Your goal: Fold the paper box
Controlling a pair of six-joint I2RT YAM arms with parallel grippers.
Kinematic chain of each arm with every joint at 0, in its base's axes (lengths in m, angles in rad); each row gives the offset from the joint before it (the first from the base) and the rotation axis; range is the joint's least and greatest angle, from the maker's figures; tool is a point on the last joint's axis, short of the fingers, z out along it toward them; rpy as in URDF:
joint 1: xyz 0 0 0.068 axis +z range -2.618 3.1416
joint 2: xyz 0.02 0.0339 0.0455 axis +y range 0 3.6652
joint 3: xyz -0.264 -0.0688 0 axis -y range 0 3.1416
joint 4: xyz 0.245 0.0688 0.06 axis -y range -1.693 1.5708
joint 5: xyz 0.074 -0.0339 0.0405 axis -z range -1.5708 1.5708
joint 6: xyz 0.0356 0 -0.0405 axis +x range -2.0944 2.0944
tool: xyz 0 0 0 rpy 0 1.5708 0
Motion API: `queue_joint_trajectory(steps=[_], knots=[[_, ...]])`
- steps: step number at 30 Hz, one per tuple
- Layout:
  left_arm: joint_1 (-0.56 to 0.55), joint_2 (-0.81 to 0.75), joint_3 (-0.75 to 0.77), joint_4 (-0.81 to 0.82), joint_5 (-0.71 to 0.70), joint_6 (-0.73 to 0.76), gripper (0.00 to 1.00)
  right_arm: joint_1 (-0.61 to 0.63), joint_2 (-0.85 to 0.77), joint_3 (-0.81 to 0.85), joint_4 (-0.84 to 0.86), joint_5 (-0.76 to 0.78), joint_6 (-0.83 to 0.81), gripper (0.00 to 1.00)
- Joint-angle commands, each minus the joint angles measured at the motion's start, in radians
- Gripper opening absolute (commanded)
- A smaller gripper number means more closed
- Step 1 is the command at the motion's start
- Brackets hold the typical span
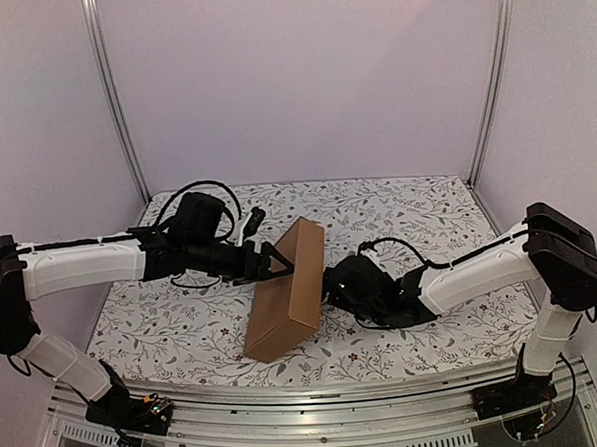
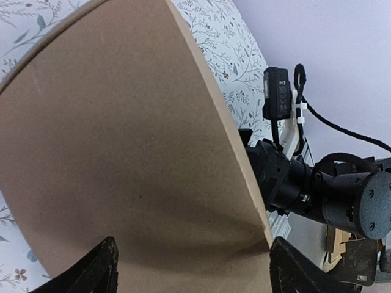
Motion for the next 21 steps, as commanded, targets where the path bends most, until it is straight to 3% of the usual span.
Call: queue_joint_trajectory(steps=[1, 13, 21], knots=[[-0.025, 0.033, 0.042, 0.008, 0.021, 0.002, 0.84, -0.018, 0.029, -0.006, 0.050, -0.081, -0.045, 0.99], [-0.041, 0.116, 0.081, 0.031, -0.004, 0.007, 0.84, -0.069, -0.186, -0.225, -0.036, -0.052, -0.179, 0.99], [-0.040, 0.131, 0.088, 0.032, -0.023, 0.029, 0.84, -0.070, -0.386, -0.239, -0.212, 0.001, -0.381, 0.99]])
